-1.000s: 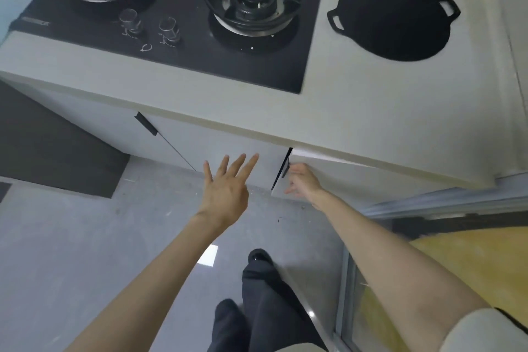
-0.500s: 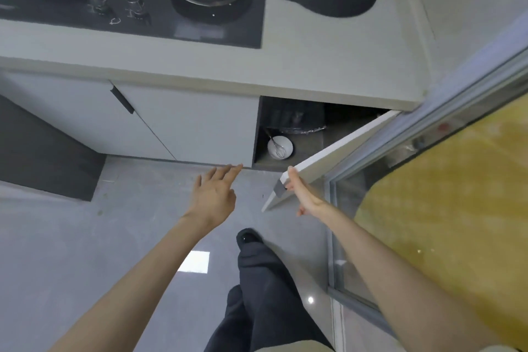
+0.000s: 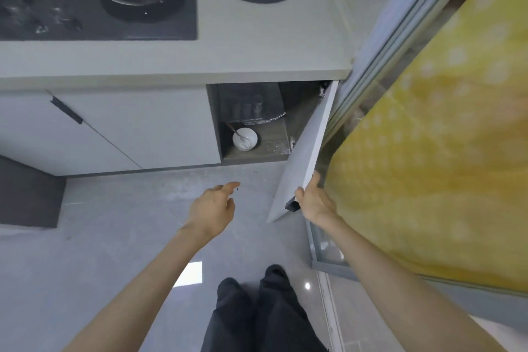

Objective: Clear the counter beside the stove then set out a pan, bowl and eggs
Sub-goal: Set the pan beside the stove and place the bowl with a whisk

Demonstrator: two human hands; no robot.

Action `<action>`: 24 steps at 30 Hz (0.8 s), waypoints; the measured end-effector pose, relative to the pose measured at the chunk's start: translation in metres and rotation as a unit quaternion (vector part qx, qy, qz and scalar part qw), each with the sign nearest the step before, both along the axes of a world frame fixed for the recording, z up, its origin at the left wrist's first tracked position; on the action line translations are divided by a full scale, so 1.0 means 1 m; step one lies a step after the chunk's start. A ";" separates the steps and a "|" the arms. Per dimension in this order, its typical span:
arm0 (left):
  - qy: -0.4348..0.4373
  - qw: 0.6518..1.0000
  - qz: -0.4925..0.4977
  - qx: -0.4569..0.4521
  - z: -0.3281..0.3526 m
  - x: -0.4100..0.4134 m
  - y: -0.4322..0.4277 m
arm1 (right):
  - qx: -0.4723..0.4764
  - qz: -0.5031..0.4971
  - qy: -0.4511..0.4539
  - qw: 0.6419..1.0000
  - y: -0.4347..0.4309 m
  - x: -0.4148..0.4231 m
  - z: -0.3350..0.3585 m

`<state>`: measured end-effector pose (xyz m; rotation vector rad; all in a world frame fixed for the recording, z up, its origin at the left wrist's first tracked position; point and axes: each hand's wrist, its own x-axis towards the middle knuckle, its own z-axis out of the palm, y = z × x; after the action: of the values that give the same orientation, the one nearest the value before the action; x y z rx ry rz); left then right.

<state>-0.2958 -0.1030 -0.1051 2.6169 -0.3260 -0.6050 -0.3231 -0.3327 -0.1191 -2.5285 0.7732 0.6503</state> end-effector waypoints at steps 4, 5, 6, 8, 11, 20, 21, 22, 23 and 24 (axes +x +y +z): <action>0.003 1.000 -0.011 -0.014 -0.001 -0.005 -0.027 | -0.044 0.020 -0.014 0.999 -0.033 -0.022 0.002; 0.003 1.000 -0.013 -0.014 -0.001 -0.007 -0.036 | -0.053 0.023 -0.007 0.998 -0.043 -0.027 0.003; 0.002 1.000 -0.013 -0.014 -0.001 -0.008 -0.042 | -0.064 0.028 0.007 0.998 -0.050 -0.030 0.005; 0.000 1.000 -0.017 -0.015 -0.001 -0.012 -0.059 | -0.087 0.045 0.031 0.995 -0.069 -0.038 0.008; 0.001 0.999 -0.031 -0.009 0.000 -0.015 -0.078 | -0.111 0.060 0.043 0.991 -0.092 -0.048 0.007; 0.000 0.999 -0.045 -0.009 0.007 -0.013 -0.132 | -0.094 0.023 0.035 0.995 -0.139 -0.062 0.002; 0.000 0.999 -0.044 -0.010 0.008 -0.011 -0.137 | -0.092 0.020 0.038 0.995 -0.141 -0.063 0.004; -0.001 0.999 -0.043 -0.013 0.009 -0.010 -0.141 | -0.086 0.015 0.037 0.996 -0.142 -0.065 0.005; -0.001 0.999 -0.041 -0.017 0.010 -0.008 -0.145 | -0.079 0.011 0.032 0.996 -0.143 -0.067 0.006; 0.000 0.999 -0.039 -0.020 0.010 -0.006 -0.148 | -0.072 0.009 0.025 0.997 -0.143 -0.070 0.007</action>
<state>-0.3021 -0.2507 -0.0946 2.5760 -0.4379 -0.6188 -0.3930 -0.4760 -0.1119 -2.6613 0.8438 0.6880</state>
